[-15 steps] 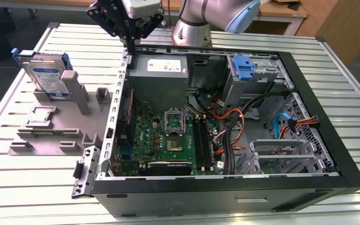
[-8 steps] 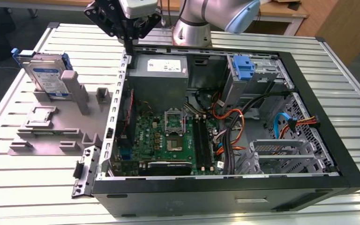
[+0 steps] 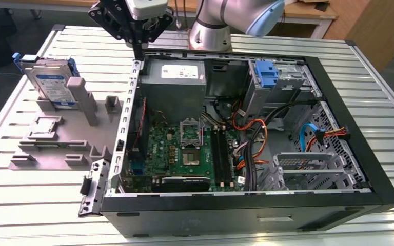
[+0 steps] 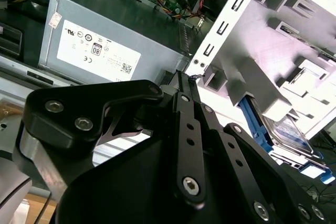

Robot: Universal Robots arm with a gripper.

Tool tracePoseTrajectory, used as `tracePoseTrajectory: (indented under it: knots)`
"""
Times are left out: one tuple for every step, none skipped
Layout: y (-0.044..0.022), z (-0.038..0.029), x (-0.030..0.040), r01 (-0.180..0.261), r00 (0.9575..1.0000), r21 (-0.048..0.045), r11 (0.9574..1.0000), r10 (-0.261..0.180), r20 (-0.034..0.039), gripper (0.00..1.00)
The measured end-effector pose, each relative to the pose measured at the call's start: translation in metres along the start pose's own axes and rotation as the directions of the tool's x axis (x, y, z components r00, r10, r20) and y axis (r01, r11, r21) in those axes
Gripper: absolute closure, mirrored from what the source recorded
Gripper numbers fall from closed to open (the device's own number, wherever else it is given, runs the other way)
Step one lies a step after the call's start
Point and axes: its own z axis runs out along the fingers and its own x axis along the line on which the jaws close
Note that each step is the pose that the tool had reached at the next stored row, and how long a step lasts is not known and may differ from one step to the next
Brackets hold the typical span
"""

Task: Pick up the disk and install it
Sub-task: 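Reach for the disk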

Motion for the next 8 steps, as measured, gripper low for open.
tracePoseTrajectory:
  knots:
    - [0.0,0.0001,0.0006,0.0,1.0,0.0,1.0,0.0,0.0001,0.9]
    - [-0.0001,0.0,0.0013,0.0,1.0,0.0001,1.0,0.0,0.0,0.9]
    - [-0.0002,0.0,0.002,0.0,1.0,0.0,1.0,0.0,0.0,0.9]
    - [-0.0002,0.0,0.0027,0.0,1.0,0.0,1.0,0.0,0.0,0.9]
    - [-0.0003,0.0001,0.0034,0.0,1.0,0.0,1.0,0.0,0.0001,0.9]
    - [-0.0003,0.0001,0.0041,0.0,1.0,0.0,1.0,0.0,0.0,0.9]
    - [-0.0004,0.0001,0.0048,0.0,1.0,0.0,1.0,0.0,0.0,0.9]
    - [-0.0004,0.0001,0.0054,0.0,1.0,0.0,1.0,0.0,0.0,0.9]
